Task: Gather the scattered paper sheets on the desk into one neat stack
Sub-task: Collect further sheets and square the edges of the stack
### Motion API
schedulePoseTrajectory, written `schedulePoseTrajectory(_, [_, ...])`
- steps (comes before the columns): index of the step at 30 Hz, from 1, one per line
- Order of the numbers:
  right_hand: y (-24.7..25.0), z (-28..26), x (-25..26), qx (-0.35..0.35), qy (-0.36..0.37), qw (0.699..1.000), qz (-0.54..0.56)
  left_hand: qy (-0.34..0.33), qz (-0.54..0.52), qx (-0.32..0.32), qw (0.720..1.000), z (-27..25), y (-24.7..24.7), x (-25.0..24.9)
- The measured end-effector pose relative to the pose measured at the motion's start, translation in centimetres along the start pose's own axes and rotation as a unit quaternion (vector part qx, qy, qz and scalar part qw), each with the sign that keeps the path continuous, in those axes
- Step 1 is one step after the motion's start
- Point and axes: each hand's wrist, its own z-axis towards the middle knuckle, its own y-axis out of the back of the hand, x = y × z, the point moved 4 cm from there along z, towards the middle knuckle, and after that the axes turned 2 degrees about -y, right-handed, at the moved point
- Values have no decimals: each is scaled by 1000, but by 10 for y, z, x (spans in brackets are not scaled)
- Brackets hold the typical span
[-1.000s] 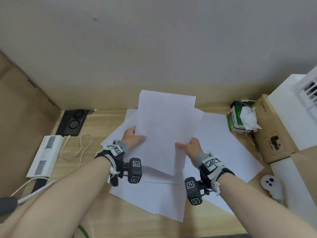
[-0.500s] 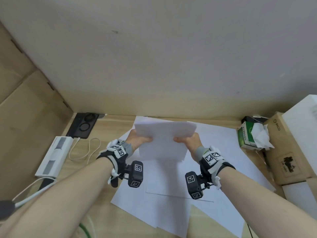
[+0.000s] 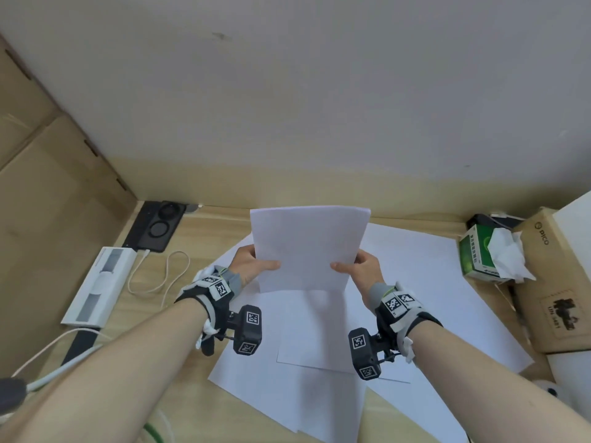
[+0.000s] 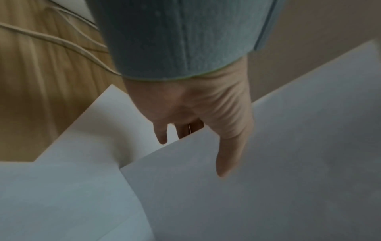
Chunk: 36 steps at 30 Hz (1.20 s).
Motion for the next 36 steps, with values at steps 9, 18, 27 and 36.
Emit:
schedulePoseTrajectory(9, [-24,28,-40,-60,-21,996,67,11,-100,-54,993,28,-20,27])
schedulePoseTrajectory(18, [-22,15,-26,-51,-24,998,30,18,-60,-41,997,19,-11,13])
schedulePoseTrajectory(27, [-21,3,-17,-31,-49,998,18,33,-57,-42,997,-1,-12,10])
schedulePoseTrajectory(36, [-23,-5,-28,-56,-51,997,-17,20,-48,-30,998,-13,-9,20])
